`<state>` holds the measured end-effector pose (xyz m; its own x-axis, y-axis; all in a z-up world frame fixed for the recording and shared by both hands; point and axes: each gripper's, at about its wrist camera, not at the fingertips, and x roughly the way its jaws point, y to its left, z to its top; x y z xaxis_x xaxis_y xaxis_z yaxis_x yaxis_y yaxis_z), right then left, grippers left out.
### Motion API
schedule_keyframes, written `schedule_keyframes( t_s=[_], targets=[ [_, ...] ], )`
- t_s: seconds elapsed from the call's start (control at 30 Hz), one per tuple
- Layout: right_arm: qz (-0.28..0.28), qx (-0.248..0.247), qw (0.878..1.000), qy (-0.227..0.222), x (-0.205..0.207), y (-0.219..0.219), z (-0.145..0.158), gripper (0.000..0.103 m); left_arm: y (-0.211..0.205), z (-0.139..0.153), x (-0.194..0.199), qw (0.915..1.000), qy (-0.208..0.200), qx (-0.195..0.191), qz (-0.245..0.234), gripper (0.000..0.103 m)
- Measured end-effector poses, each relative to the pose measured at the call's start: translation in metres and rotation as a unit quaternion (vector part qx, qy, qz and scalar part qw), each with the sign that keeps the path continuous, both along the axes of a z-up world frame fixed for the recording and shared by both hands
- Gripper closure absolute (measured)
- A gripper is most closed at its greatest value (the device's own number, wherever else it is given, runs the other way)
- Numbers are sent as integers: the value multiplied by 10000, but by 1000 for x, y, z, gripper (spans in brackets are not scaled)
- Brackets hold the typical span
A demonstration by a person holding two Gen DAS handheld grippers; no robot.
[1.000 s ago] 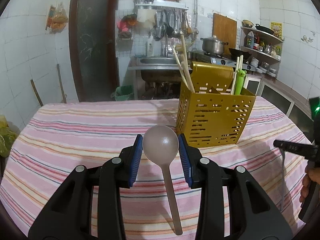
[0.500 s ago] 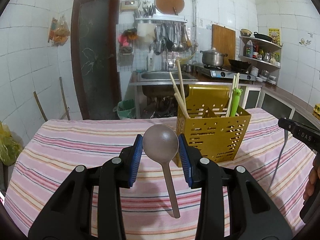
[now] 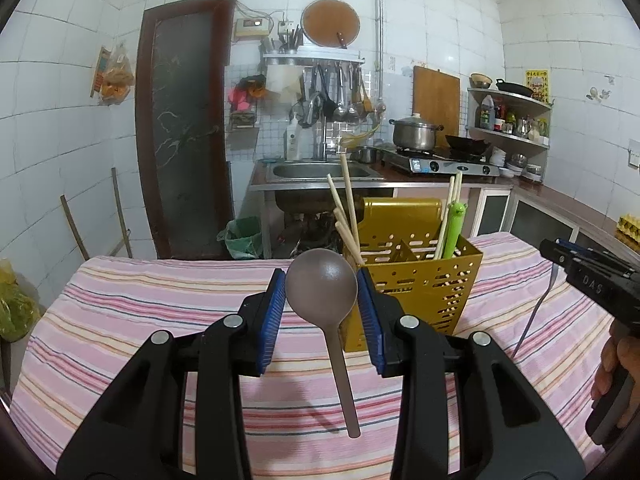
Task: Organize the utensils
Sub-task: 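Drop the blue spoon into the yellow holder with the right tool while the left holds the grey spoon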
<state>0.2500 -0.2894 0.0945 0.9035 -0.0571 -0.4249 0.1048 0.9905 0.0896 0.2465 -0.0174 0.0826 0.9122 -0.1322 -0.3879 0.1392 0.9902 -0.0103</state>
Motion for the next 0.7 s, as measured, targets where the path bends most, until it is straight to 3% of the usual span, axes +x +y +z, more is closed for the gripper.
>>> schedule_keyframes(
  t_s=[0.5,0.53,0.57,0.7],
  targets=[
    [15,-382,9975,-589,-15,10,50,80,-6,39,4,9992,-332,-166,-157,68],
    [17,-399,9974,-600,-15,12,52,91,-7,42,5,9991,-345,-194,-163,68],
    [33,-407,9975,-575,-13,11,55,97,-8,45,7,9990,-355,-222,-175,68],
    [16,-428,9974,-586,-10,9,59,101,-11,57,13,9985,-448,-252,-180,68]
  ],
)
